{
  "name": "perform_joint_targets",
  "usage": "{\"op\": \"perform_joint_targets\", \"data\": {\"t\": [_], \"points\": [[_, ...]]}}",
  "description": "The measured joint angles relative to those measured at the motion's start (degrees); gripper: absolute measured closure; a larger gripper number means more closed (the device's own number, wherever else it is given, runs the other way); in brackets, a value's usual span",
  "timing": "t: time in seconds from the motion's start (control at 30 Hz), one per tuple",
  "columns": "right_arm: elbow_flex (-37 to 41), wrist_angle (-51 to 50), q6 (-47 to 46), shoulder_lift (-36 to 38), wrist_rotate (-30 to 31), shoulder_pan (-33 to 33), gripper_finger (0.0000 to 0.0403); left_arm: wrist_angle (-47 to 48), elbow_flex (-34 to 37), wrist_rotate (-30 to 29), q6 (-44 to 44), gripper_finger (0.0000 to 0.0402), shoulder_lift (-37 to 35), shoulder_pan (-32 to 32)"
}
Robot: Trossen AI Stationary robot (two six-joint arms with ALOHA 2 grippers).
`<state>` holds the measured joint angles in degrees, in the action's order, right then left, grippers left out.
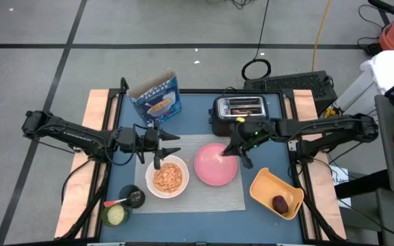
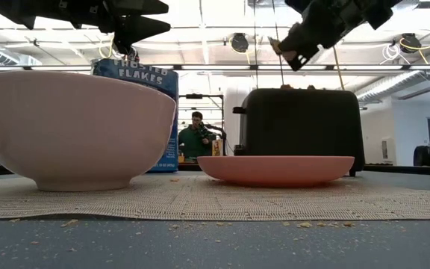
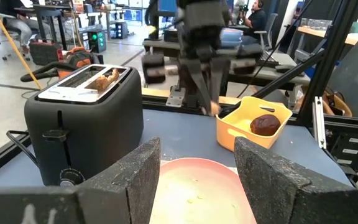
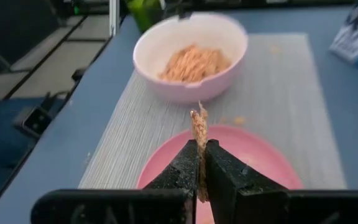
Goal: Arrange a breakfast setting
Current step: Put the toasted bread on the pink plate
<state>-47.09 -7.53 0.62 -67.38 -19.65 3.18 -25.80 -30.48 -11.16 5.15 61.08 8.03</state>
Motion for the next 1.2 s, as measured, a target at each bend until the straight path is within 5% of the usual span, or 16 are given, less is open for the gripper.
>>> {"op": "perform_joint_targets", "data": {"t": [0.53, 1.2], "points": [[0.0, 0.0, 0.2, -9.4, 0.0, -2.6, 0.0386, 0.0, 0.0, 0.0, -0.4, 0.019, 0.0, 0.0], [0.0, 2.5, 0.2, -9.7, 0.3, -2.5, 0.0227, 0.2, 0.0, -1.2, 0.5, 0.019, 0.0, 0.0]]}}
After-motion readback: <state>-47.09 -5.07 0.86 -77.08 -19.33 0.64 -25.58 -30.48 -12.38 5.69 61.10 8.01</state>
